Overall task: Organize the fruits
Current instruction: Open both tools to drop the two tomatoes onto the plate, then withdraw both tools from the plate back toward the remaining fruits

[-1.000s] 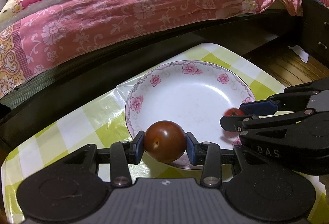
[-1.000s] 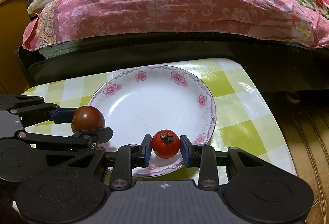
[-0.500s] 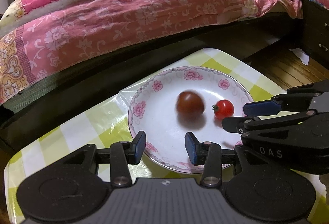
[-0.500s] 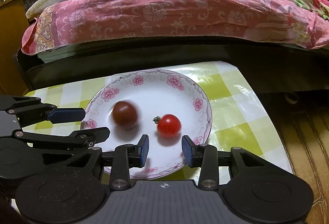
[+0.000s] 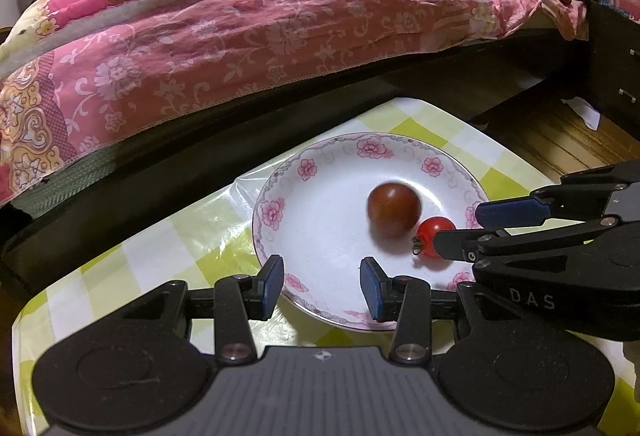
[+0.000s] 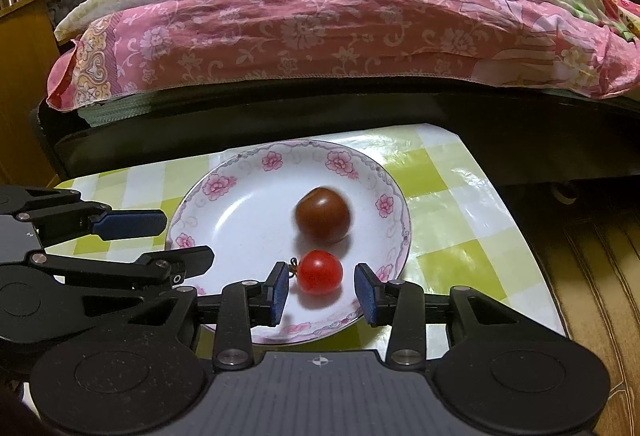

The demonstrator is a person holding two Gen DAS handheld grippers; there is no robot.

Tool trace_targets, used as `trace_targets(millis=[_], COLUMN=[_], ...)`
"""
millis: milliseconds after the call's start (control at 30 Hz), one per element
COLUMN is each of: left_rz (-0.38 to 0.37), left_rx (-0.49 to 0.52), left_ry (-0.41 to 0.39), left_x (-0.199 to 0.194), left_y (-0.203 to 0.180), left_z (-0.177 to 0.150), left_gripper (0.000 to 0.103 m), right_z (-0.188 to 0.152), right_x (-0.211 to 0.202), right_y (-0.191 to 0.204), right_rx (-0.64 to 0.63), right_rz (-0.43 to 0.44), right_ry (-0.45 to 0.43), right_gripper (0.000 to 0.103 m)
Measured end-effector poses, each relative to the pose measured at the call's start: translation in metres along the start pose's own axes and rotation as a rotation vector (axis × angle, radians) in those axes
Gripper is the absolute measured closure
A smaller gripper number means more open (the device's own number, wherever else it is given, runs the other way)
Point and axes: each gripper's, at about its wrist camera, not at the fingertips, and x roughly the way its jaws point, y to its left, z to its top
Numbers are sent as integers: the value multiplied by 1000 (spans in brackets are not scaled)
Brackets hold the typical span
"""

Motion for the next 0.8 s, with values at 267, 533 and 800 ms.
trace_targets(millis=[267, 533, 800], left_rz=[0, -2, -2], left_rx=[2, -2, -1], left_ry=[-5, -10, -11], left_x=[-4, -14, -19], left_y=[0, 0, -1], left_z=[-3, -8, -11], left_gripper=[54, 54, 54], right_z=[-3, -3, -7], right_x=[-9, -14, -21], right_y=[4, 7, 14], right_rx=[-6, -8, -21], right_rz=[7, 9, 13], right_ry=[-7, -11, -13], right_gripper=[68, 68, 68])
